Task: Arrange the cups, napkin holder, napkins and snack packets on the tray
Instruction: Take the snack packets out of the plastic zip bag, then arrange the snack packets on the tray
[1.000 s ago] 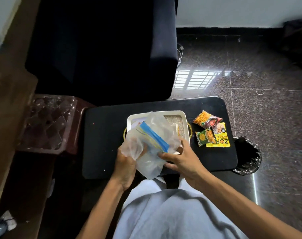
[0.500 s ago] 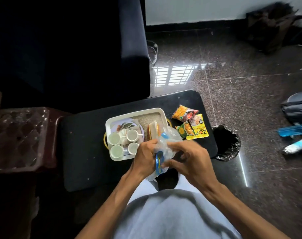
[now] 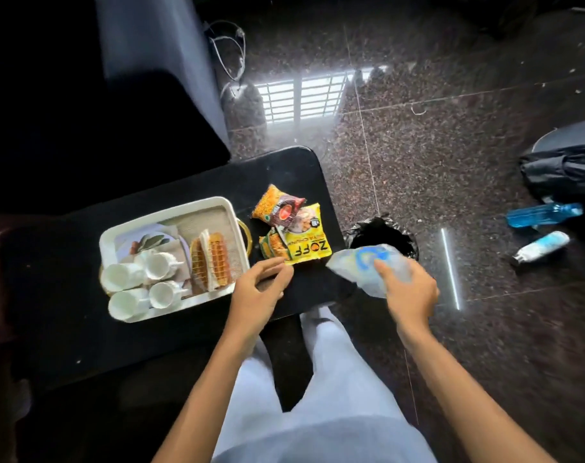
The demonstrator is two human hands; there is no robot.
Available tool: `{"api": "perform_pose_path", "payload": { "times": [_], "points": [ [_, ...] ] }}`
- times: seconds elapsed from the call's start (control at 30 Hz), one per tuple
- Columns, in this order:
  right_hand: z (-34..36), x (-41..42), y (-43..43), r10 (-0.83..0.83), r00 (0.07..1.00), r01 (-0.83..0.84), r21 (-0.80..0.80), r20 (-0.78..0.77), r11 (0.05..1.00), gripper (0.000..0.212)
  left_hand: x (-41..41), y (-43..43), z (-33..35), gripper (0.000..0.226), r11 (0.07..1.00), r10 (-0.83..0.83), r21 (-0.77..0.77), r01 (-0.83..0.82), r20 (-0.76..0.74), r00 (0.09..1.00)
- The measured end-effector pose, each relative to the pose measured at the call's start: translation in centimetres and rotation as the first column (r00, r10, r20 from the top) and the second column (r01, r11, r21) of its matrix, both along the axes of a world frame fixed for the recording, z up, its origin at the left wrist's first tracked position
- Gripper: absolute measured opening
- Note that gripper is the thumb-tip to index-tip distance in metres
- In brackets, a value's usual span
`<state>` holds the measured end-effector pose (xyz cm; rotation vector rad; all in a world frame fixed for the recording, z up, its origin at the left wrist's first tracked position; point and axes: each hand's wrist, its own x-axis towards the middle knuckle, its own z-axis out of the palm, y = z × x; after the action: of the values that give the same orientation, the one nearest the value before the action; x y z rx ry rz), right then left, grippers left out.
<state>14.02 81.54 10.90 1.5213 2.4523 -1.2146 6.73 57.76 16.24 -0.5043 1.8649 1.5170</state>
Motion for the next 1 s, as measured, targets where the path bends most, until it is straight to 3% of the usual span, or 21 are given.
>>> {"api": "perform_pose_path", "payload": {
  "times": [0.1,0.27,0.47,0.57,0.67,0.77,0.9,1.0],
  "points": [
    [-7.5,-0.5,5.1,-0.356,0.927,0.365,-0.066,0.122,0.929,0.045,1.1,2.1,-1.4,0.033,0.997,-0.070,0.043,0.068,0.062,0.996],
    [-17.9,-1.0,9.0,-0.457,0.858,0.475,-0.026,0.234,0.879,0.048,3.2,4.0,-3.4,0.043,0.987,-0.158,0.004,0.159,0.135,0.978],
    [-27.1,-2.8,10.5,-0.554,0.784,0.572,0.021,0.280,0.820,0.042,3.6,5.1,-6.7,0.045,0.974,0.210,0.028,-0.223,0.249,0.946],
    [-30.0,-3.7,10.8,-0.553,0.784,0.575,0.003,0.282,0.818,0.043,2.9,6.0,-8.7,0.046,0.958,0.265,0.034,-0.283,0.263,0.928],
    [-30.3,-3.8,10.2,-0.434,0.836,0.476,-0.052,0.336,0.878,0.043,1.8,6.7,-10.0,0.046,0.957,0.275,0.028,-0.290,0.240,0.931],
    [-27.5,-4.9,8.1,-0.341,0.897,0.375,-0.075,0.280,0.924,0.032,0.7,7.0,-10.0,0.038,0.954,0.301,-0.042,-0.298,0.140,0.943],
    [-20.8,-6.9,4.1,-0.073,0.997,0.076,-0.142,0.026,0.987,0.020,-0.5,6.0,-10.0,0.006,0.898,0.304,-0.303,-0.318,-0.095,0.948],
    [-15.3,-7.6,0.7,0.095,0.983,-0.125,-0.194,-0.156,0.973,0.019,-2.7,4.4,-10.7,0.017,0.818,0.149,-0.523,-0.241,-0.213,0.966]
  ]
}}
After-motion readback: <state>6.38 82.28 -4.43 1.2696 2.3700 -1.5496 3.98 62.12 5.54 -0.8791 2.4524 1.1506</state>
